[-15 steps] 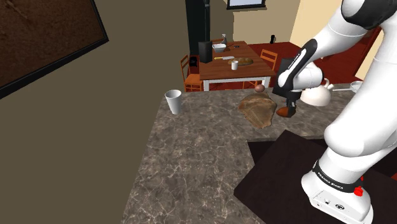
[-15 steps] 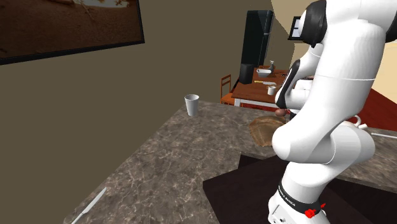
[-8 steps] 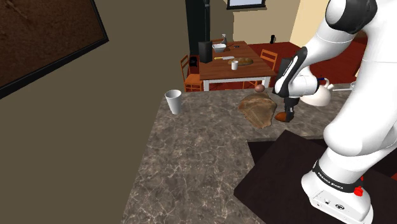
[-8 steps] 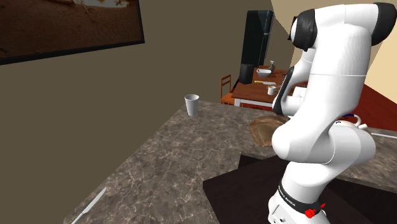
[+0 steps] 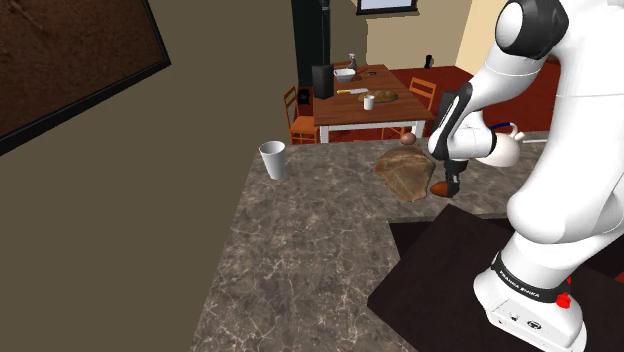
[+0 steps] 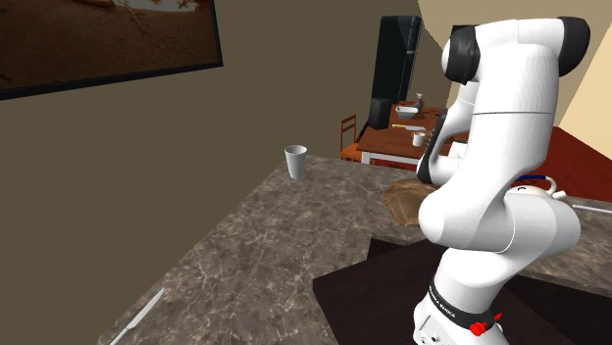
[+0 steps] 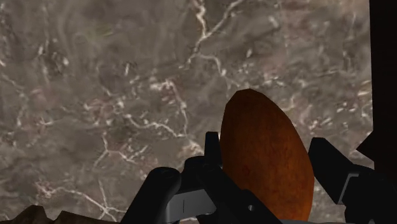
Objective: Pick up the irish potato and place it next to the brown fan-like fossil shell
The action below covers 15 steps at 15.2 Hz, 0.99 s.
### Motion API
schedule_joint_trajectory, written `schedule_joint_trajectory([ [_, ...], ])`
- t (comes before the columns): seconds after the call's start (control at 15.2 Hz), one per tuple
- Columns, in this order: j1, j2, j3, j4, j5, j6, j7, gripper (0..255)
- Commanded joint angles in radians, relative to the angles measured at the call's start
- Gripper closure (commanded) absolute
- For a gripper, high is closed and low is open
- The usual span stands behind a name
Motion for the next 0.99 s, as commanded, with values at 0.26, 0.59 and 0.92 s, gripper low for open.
schedule_joint_trajectory([
  [0.26,-0.001,0.002,0.001,0.000,0.001,0.002,-0.001,255],
  [0.59,-0.001,0.002,0.001,0.000,0.001,0.002,-0.001,0],
  [0.92,0.077,-0.155,-0.094,-0.021,-0.115,-0.128,0.084,0],
])
